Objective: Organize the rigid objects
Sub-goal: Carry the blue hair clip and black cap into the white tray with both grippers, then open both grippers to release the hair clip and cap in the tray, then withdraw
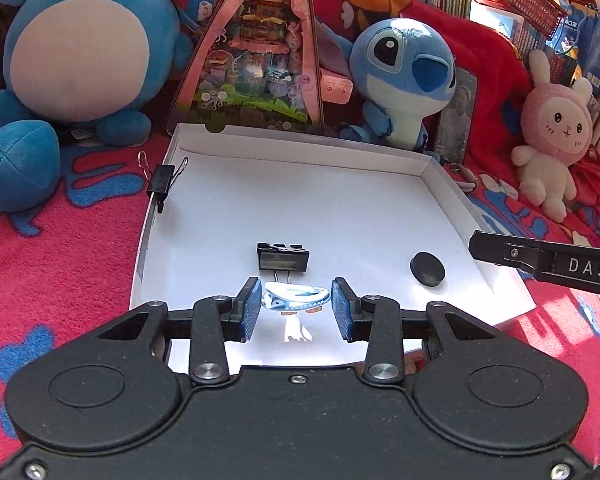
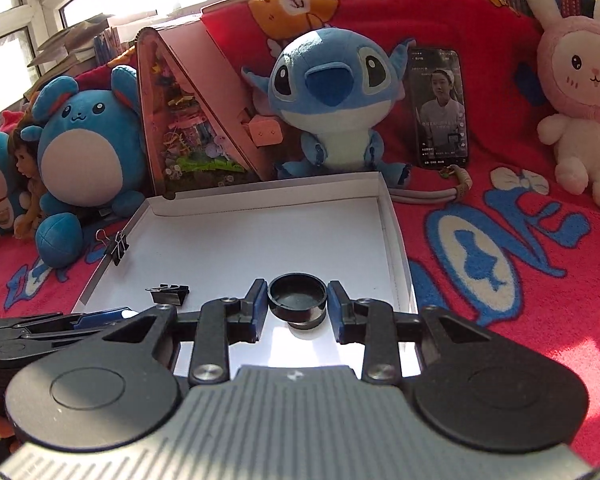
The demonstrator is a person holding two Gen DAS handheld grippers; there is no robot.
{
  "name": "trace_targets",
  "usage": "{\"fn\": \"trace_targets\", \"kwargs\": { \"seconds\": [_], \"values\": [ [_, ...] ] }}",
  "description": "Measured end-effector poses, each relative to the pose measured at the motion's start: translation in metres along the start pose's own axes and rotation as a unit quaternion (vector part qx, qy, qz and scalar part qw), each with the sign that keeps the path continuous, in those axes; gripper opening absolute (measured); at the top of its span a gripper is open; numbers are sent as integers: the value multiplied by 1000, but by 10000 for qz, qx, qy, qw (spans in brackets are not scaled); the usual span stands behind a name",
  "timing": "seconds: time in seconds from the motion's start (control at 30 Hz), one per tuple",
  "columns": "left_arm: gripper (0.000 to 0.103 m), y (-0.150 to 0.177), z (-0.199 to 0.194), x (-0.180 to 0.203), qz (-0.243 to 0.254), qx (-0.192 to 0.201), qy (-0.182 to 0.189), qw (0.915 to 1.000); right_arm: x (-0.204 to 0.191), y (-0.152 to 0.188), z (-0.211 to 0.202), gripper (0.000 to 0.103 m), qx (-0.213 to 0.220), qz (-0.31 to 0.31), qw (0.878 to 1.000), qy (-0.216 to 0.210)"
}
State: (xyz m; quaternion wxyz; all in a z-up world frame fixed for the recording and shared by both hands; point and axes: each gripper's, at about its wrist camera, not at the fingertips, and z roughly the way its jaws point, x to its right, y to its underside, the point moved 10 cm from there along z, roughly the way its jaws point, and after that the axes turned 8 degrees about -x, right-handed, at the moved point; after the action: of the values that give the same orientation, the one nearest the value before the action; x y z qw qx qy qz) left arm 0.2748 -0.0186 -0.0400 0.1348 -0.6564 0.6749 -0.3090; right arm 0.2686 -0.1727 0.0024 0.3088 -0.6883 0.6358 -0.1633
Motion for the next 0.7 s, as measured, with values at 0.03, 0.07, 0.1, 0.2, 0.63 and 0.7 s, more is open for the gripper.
{"fn": "trace_targets", "kwargs": {
  "seconds": [0.03,0.07,0.1,0.2,0.63,0.7],
  "values": [
    [36,0,3,0,6,-11,-21,10000,0,0,6,37,-85,-31,10000,37],
    [36,-1,6,1,26,-26,-46,10000,-1,0,11,37,-158,-60,9998,73],
    [36,-1,9,0,24,-45,-75,10000,-1,0,17,37,-222,-95,9996,117],
    [36,-2,15,0,-3,-58,-97,9999,-4,2,26,37,-315,-182,9992,171],
    [36,-13,25,-2,100,-15,-268,9996,-4,2,54,37,-663,-273,9970,306],
    [36,-13,26,-3,82,-7,-249,9997,-5,4,55,37,-671,-267,9969,297]
  ]
}}
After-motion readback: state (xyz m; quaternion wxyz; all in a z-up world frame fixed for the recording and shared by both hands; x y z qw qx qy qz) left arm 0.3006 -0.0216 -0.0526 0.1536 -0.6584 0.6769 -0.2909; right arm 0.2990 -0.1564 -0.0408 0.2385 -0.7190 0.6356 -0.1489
